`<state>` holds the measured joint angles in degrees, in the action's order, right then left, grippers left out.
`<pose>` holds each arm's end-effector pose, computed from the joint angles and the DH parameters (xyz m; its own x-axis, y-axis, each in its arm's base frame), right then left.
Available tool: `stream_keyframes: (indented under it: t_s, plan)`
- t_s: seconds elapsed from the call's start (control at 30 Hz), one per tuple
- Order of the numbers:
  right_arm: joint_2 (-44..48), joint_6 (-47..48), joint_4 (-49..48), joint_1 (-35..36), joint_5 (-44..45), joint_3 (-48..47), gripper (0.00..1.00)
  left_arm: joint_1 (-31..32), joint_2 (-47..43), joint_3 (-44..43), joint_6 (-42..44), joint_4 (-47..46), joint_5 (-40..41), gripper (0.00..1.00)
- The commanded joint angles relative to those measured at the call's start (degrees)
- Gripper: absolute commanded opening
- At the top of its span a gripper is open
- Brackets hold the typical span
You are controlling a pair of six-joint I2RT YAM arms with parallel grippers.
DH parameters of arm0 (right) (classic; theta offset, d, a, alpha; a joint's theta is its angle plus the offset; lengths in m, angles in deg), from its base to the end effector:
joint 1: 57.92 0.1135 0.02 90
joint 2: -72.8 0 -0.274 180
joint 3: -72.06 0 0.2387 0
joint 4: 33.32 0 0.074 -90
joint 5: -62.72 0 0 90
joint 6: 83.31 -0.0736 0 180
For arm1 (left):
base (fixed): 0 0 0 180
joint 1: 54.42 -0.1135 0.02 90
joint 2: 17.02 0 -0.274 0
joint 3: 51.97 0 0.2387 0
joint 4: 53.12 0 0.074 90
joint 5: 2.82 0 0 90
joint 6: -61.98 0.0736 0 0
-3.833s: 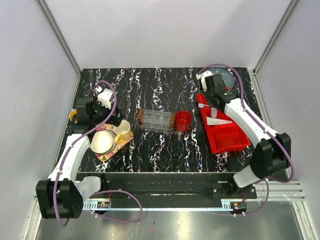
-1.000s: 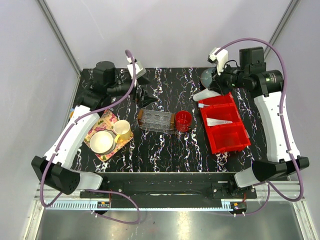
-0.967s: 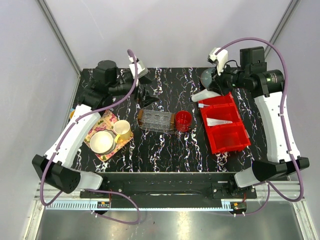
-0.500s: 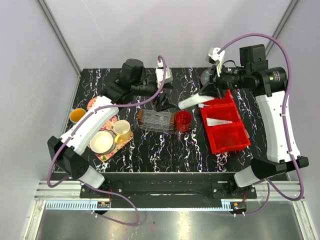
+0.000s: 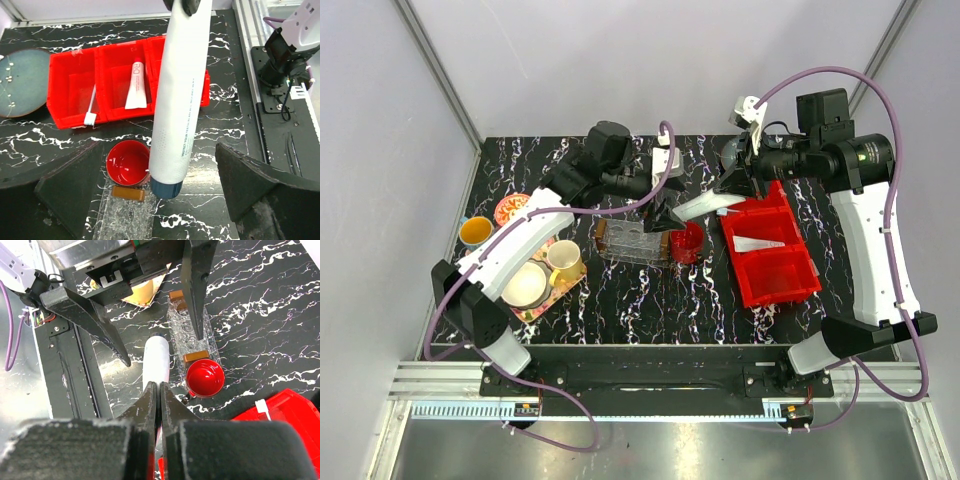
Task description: Prepare toiletry sets of a toothbrush and toothpaste on the tray
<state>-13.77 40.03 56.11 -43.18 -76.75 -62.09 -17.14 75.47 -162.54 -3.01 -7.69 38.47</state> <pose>0.2327 0.1191 0.4819 -0.1472 -0.4080 -0.9010 -0.9502 0.3114 0.0142 0.2591 -0.2667 0.4050 0.0622 0.3033 -0.9509 0.9980 -0.0082 0.0627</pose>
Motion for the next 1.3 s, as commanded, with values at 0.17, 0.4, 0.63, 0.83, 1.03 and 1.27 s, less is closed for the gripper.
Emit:
stream_keyframes:
  t_s: [0.17,0.4,0.63,0.83,1.03,1.27]
  plan:
    - [0.6,-1.6,-4.0,0.6,-2.7,-0.8,0.0,1.4,1.4,-0.2,1.1,-0.6,-4.7,0.88]
    - [0.8,-2.0,-4.6,0.6,-2.2,-0.6,0.0,1.9,1.5,0.8,1.0,-0.5,-4.9,0.65]
    - [1.0,-2.2,-4.9,0.6,-1.4,-0.5,0.0,2.1,0.3,2.4,1.4,0.7,-5.4,0.34]
    - [1.3,-3.2,-5.7,0.5,-1.2,0.4,0.02,2.2,-0.9,3.4,0.7,0.9,-5.0,0.1]
    - [2.4,-7.1,-10.0,0.6,0.4,2.0,0.29,2.3,-2.3,6.2,-5.1,-4.5,-3.7,0.0]
    - [3.9,-12.9,-16.2,0.5,7.8,2.5,0.61,1.8,-6.5,11.6,-12.9,-14.6,0.2,0.0]
